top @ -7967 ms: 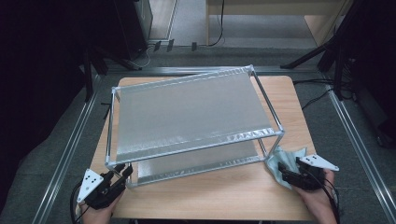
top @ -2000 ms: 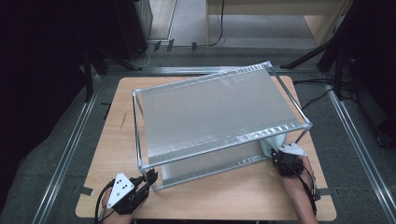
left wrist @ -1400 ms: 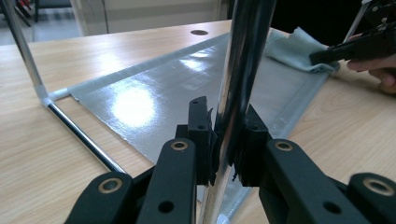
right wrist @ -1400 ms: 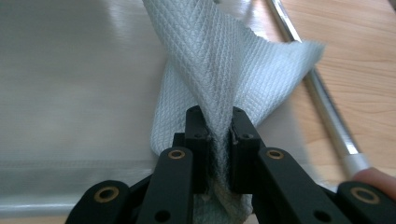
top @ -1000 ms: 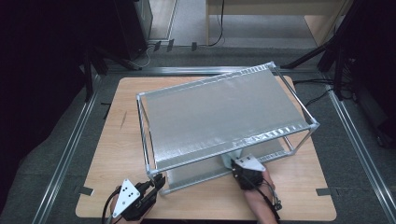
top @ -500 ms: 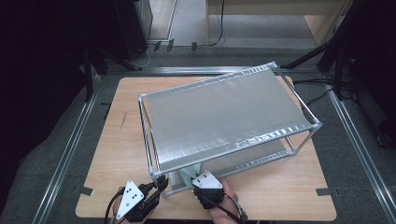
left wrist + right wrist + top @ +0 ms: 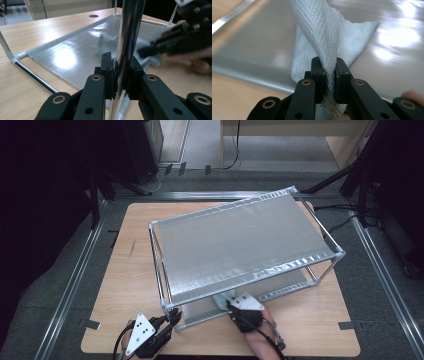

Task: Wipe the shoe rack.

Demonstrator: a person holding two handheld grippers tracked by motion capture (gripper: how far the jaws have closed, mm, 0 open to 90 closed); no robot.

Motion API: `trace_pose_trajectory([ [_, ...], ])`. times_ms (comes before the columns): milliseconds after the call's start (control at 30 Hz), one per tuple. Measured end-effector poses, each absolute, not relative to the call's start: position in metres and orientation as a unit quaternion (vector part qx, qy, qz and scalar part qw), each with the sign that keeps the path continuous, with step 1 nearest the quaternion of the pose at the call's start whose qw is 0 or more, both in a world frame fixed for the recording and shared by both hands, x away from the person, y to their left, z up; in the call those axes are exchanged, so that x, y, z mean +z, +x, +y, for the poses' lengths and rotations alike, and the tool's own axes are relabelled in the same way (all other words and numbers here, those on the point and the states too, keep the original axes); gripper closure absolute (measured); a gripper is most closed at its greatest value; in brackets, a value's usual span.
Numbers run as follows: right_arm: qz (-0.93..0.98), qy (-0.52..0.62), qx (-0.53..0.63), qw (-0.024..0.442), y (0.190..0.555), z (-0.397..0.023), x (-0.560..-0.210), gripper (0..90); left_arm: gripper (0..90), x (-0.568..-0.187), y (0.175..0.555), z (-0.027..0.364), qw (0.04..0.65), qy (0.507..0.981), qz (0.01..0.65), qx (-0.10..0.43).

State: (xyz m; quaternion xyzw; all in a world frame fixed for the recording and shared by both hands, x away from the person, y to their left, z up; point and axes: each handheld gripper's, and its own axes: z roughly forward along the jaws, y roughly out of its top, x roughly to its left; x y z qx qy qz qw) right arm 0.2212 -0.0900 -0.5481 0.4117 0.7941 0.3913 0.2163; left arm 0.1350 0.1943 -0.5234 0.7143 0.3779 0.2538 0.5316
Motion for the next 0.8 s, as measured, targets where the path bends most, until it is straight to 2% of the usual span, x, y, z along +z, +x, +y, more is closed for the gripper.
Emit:
trace_pose_trajectory([
  [500, 0.707, 0.544, 0.354, 0.281, 0.268, -0.223, -0.543, 81.5, 80.3, -0.524, 0.135, 0.195, 0.531, 0.717, 0.373, 0.255],
  [667, 0.666, 0.574, 0.351, 0.321, 0.272, -0.252, -0.537, 81.5, 80.3, -0.524, 0.136, 0.195, 0.53, 0.717, 0.373, 0.255],
  [800, 0.671, 0.578, 0.348, 0.308, 0.271, -0.252, -0.542, 81.5, 80.4, -0.524, 0.136, 0.195, 0.53, 0.717, 0.374, 0.256],
])
